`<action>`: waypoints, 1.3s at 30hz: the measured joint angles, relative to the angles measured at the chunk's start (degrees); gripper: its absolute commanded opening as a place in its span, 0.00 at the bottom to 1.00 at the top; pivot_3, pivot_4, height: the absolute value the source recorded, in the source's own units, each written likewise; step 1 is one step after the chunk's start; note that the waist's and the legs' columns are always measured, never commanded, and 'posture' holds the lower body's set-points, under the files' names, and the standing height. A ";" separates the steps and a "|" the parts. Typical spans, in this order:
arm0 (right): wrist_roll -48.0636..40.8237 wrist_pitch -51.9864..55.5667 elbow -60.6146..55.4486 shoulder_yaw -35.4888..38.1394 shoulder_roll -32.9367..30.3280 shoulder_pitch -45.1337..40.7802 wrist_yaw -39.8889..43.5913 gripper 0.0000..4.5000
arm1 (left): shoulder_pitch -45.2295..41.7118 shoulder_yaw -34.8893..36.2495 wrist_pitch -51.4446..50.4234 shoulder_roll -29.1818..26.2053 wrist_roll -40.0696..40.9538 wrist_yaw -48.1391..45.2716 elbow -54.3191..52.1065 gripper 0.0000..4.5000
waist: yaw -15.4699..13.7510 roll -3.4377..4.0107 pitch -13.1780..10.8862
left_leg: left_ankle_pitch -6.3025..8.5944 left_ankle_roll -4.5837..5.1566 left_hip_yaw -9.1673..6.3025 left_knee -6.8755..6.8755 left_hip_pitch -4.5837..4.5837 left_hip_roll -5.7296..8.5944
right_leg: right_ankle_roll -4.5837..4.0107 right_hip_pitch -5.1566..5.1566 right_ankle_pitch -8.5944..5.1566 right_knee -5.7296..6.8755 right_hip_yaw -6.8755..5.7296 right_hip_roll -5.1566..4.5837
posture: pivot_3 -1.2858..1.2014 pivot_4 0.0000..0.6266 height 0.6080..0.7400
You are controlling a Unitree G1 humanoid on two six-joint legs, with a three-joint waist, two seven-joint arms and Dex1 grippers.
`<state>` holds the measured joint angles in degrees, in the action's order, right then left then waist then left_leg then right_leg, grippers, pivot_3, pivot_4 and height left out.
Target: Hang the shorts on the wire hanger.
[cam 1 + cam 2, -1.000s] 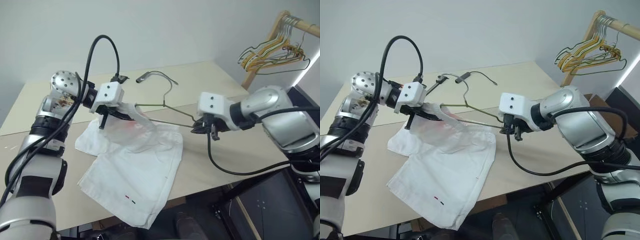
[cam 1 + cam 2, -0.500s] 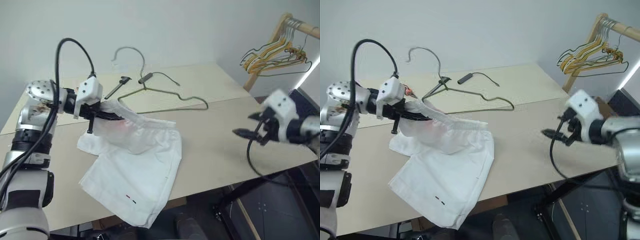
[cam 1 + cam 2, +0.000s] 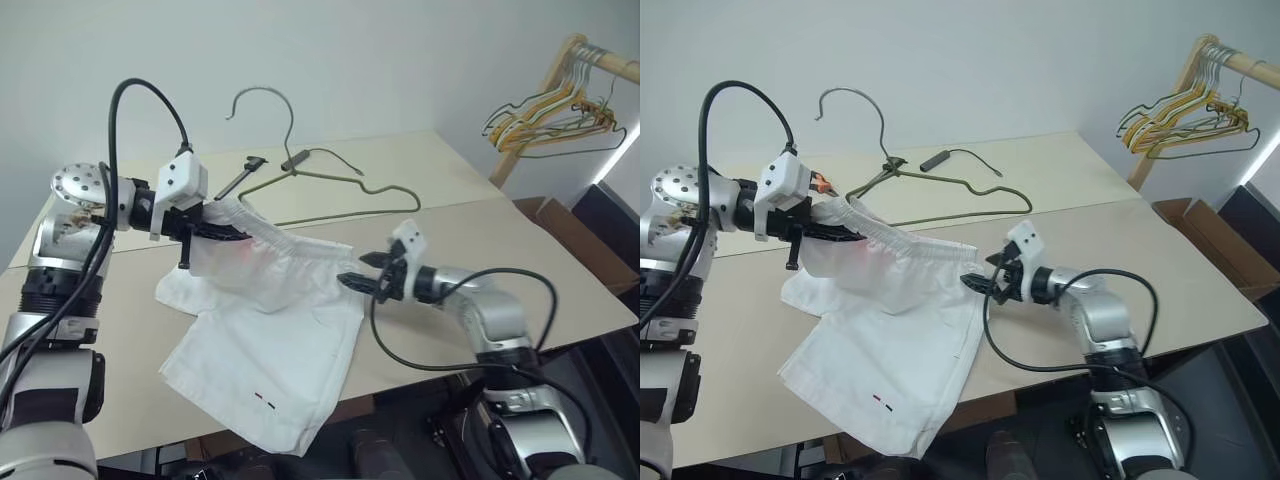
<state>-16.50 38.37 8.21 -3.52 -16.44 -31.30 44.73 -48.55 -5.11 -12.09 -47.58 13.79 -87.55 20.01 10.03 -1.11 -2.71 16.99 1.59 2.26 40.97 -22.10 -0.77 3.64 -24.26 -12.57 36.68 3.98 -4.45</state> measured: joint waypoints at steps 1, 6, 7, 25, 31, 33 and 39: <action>-0.25 -0.18 0.93 -0.11 0.73 -0.08 0.09 0.86 | 0.25 0.08 -0.35 -0.02 0.05 0.05 -0.26 0.00 | -0.08 0.00 0.00 | 0.00 0.00 -0.02 0.00 -0.01 0.00 | 0.00 -0.01 0.00 0.00 -0.02 0.00 | 0.48 0.00 1.00; -0.86 -0.78 1.50 -0.38 1.59 -0.07 0.80 0.48 | 1.09 0.21 -0.68 -0.02 0.08 0.38 -1.09 0.00 | -0.03 0.00 0.00 | 0.00 0.00 -0.05 0.00 0.01 -0.01 | 0.00 0.01 0.00 0.01 -0.03 0.02 | 0.48 0.00 1.00; -1.57 -0.78 1.45 -0.12 1.59 -0.06 0.83 0.40 | 1.18 0.21 -0.68 -0.02 0.09 0.39 -1.30 0.00 | 0.00 0.00 0.00 | 0.00 0.00 -0.05 0.00 0.03 -0.01 | 0.00 0.02 0.00 0.03 -0.02 0.02 | 0.48 0.00 1.00; -9.63 0.62 -8.40 8.06 -5.96 7.03 -2.41 0.00 | 6.45 -0.63 4.04 -3.92 -1.72 -0.81 1.90 0.00 | 0.40 -0.01 0.01 | 0.00 0.00 -0.04 0.00 0.08 -0.01 | 0.00 0.09 -0.01 0.02 0.00 0.03 | 0.46 0.00 1.00; -11.42 1.02 -9.29 8.78 -8.64 7.09 -3.04 0.00 | 7.50 -0.91 5.95 -3.90 -2.80 0.39 3.41 0.00 | 0.34 -0.02 0.02 | 0.00 0.00 -0.04 -0.01 0.04 -0.01 | 0.00 0.06 -0.01 -0.01 -0.01 0.03 | 0.46 0.00 1.00; -11.88 1.03 -9.34 8.78 -9.30 7.09 -3.08 0.00 | 7.86 -1.05 6.02 -3.87 -2.80 0.58 3.34 0.00 | 0.34 -0.02 0.02 | 0.00 0.00 -0.04 -0.01 0.04 -0.01 | 0.00 0.06 -0.01 -0.02 0.00 0.02 | 0.46 0.00 1.00; -13.00 1.09 -9.80 8.78 -10.55 7.13 -3.18 0.00 | 8.03 -2.27 6.33 -3.84 -3.08 2.29 3.38 0.00 | 0.35 -0.02 0.02 | 0.00 0.00 -0.04 -0.01 0.05 -0.02 | 0.00 0.07 -0.01 0.00 0.00 0.03 | 0.46 0.00 1.00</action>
<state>-29.50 39.46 -1.58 5.26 -26.99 -24.17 41.55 -40.52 -7.39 -5.76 -51.42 10.72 -85.26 23.39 10.38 -1.13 -2.69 16.99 1.60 2.22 40.97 -22.04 -0.79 3.64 -24.19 -12.58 36.68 3.98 -4.42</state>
